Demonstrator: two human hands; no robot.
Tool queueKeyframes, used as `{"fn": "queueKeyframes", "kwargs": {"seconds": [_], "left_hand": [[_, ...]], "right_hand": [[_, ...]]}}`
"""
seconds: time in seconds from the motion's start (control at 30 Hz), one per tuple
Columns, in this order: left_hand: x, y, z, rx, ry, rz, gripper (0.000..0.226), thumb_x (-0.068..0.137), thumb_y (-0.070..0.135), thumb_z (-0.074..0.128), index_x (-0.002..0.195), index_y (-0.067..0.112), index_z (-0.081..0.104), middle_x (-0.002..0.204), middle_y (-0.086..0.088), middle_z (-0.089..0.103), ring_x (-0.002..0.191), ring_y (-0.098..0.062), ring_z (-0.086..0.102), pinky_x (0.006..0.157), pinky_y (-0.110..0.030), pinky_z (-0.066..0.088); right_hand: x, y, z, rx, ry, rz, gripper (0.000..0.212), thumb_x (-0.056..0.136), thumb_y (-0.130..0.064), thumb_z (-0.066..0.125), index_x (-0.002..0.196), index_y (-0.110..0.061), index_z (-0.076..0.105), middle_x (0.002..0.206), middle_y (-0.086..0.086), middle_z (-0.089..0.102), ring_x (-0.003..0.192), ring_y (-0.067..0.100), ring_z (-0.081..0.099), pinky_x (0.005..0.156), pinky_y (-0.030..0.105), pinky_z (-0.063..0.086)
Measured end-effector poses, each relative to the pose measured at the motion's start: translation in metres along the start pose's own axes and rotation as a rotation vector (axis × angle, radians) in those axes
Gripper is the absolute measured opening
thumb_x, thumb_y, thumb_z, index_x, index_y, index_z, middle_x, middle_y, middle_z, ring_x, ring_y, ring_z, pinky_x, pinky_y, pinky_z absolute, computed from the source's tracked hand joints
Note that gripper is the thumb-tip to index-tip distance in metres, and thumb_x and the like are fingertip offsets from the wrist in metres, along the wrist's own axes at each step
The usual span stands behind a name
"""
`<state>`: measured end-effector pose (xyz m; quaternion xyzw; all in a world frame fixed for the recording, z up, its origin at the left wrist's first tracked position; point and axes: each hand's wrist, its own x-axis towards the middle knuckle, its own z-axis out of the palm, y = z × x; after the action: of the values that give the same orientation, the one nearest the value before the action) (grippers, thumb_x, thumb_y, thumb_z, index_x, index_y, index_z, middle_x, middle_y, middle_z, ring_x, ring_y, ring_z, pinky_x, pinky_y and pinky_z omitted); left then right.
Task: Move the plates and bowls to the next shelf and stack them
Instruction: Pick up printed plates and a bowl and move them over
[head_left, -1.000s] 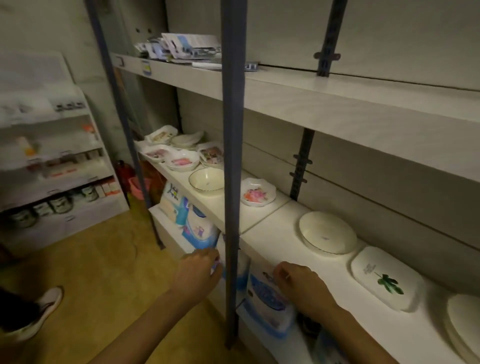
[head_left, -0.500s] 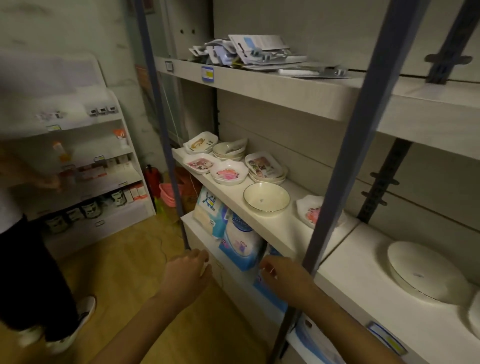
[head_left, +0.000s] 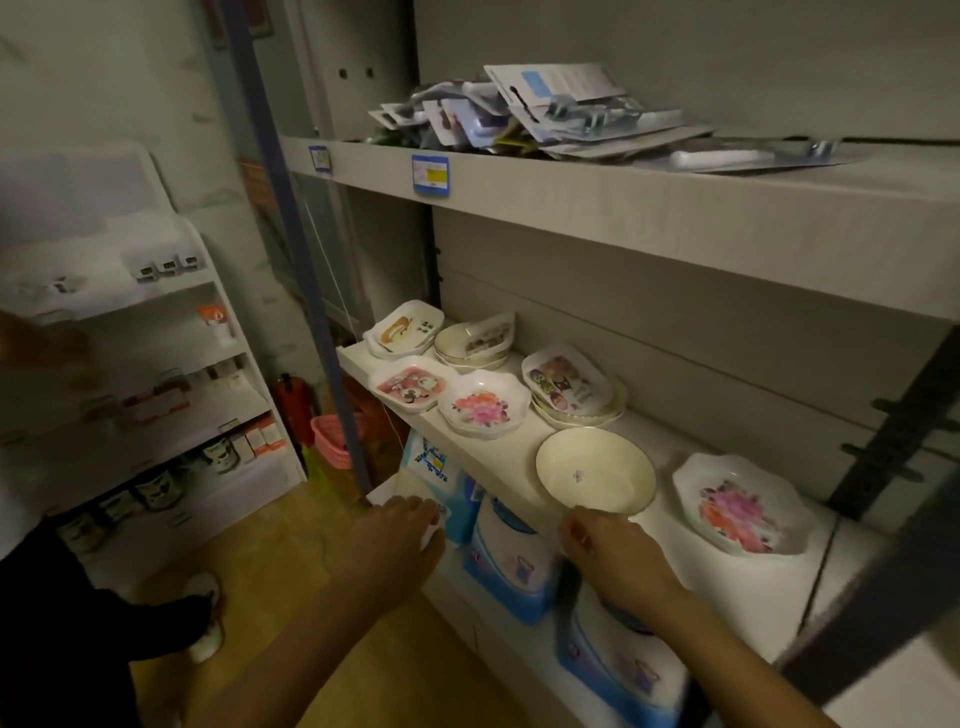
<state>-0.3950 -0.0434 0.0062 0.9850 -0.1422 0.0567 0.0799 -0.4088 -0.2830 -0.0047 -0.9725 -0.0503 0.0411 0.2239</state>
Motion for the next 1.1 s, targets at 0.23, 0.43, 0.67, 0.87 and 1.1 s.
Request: {"fn": "queueKeyframes", "kwargs": {"seconds": [0.23,0.43,0.67,0.87,1.1], "left_hand": [[0.073,-0.030,0.021,-0.117,-0.023,0.101,0.029,0.094,0.038,0.041,0.112,0.021,0.057,0.111,0.005,0.063,0.098,-0.010,0.058,0.074,-0.016,0.038],[0.133,-0.039,0.039,-0.273,-0.087,0.244,0.048,0.080,0.050,0.027,0.089,0.017,0.060,0.089,0.001,0.067,0.080,-0.008,0.058,0.063,-0.011,0.040],[0.203,-0.067,0.029,-0.311,-0.133,0.389,0.019,0.089,0.033,0.050,0.093,0.019,0.062,0.083,0.010,0.062,0.074,-0.007,0.054,0.066,-0.017,0.041],[0.250,-0.102,0.032,-0.353,-0.165,0.426,0.016,0.088,0.033,0.051,0.092,0.022,0.062,0.089,0.009,0.068,0.077,-0.010,0.061,0.067,-0.025,0.051],[0.265,-0.121,0.039,-0.444,-0.186,0.432,0.014,0.088,0.027,0.054,0.092,0.018,0.064,0.079,0.012,0.060,0.071,-0.007,0.059,0.057,-0.012,0.040]], "right_hand": [[0.033,0.014,-0.003,0.026,0.049,0.146,0.022,0.095,-0.031,0.042,0.105,-0.023,0.060,0.102,-0.001,0.065,0.090,0.016,0.062,0.077,0.028,0.051],[0.041,0.037,0.002,0.113,0.175,0.409,0.018,0.092,-0.029,0.052,0.106,-0.026,0.063,0.105,-0.002,0.069,0.090,0.016,0.065,0.080,0.029,0.053],[0.063,0.027,0.009,0.284,0.430,0.835,0.032,0.090,-0.039,0.053,0.110,-0.014,0.051,0.097,0.006,0.062,0.088,0.027,0.062,0.084,0.043,0.051],[0.083,0.022,0.024,0.363,0.459,1.087,0.061,0.087,-0.048,0.052,0.127,-0.003,0.041,0.108,0.023,0.062,0.094,0.035,0.062,0.085,0.044,0.048],[0.092,0.020,0.017,0.492,0.362,1.251,0.062,0.092,-0.040,0.049,0.134,0.002,0.030,0.092,0.016,0.060,0.065,0.022,0.063,0.057,0.032,0.052]]}}
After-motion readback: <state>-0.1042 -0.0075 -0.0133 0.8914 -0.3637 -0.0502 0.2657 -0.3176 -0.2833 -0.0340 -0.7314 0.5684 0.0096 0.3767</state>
